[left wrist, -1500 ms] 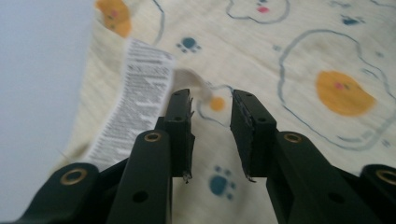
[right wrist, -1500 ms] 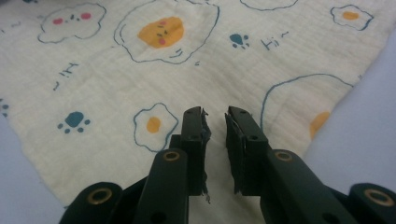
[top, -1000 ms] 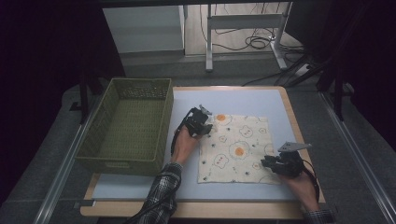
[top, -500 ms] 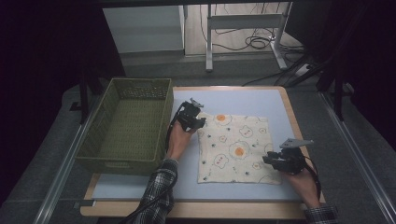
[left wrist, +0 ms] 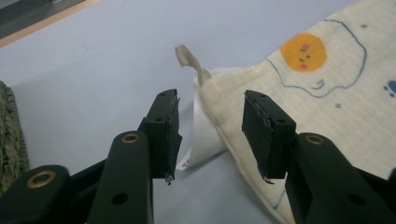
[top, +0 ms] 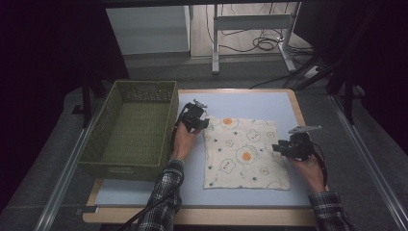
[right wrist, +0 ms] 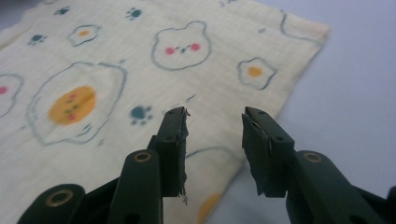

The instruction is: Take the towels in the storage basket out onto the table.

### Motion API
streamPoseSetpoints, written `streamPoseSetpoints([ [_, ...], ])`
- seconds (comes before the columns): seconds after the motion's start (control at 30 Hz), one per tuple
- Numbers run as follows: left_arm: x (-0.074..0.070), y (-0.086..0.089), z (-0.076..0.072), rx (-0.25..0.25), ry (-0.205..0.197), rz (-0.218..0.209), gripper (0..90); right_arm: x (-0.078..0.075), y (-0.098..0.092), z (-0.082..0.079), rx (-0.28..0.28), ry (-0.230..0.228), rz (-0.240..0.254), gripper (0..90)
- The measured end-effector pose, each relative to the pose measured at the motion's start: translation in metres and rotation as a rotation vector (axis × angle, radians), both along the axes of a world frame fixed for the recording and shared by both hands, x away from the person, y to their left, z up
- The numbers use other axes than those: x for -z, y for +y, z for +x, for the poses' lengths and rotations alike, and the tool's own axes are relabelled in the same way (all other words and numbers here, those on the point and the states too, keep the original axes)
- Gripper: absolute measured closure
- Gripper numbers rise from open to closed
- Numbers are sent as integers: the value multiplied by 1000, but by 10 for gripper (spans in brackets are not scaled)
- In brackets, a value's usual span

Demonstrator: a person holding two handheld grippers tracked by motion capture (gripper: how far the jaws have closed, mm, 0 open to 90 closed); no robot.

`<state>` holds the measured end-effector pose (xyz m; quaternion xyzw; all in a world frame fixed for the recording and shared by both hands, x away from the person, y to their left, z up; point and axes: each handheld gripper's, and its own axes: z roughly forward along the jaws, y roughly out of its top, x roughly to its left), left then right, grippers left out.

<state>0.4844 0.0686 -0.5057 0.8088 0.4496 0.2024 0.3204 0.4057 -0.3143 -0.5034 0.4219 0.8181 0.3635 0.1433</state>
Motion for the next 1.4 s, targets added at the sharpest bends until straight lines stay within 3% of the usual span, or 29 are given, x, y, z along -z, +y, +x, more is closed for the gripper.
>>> streamPoseSetpoints([
  [0.2,6,-5,10,-5,-2,6,571,-2,-6,24,39,5,8,602],
  [0.37,12,-5,13,-14,7,13,597,-1,-7,43,55,2,-7,663],
  [0.73,25,-2,16,-25,24,4,589,1,0,84,107,-40,-32,703],
  [1.07,31,4,18,-34,18,-71,535,13,9,105,130,-32,-78,675],
  [1.2,32,4,17,-12,29,-111,736,13,12,109,124,-24,-83,738],
  [1.23,32,2,16,-8,31,-115,736,13,12,109,124,-24,-83,738],
  [1.27,31,0,16,2,43,-115,817,12,13,109,118,-6,-62,827],
  [1.4,28,-5,12,12,19,-54,880,10,17,108,130,7,-79,858],
])
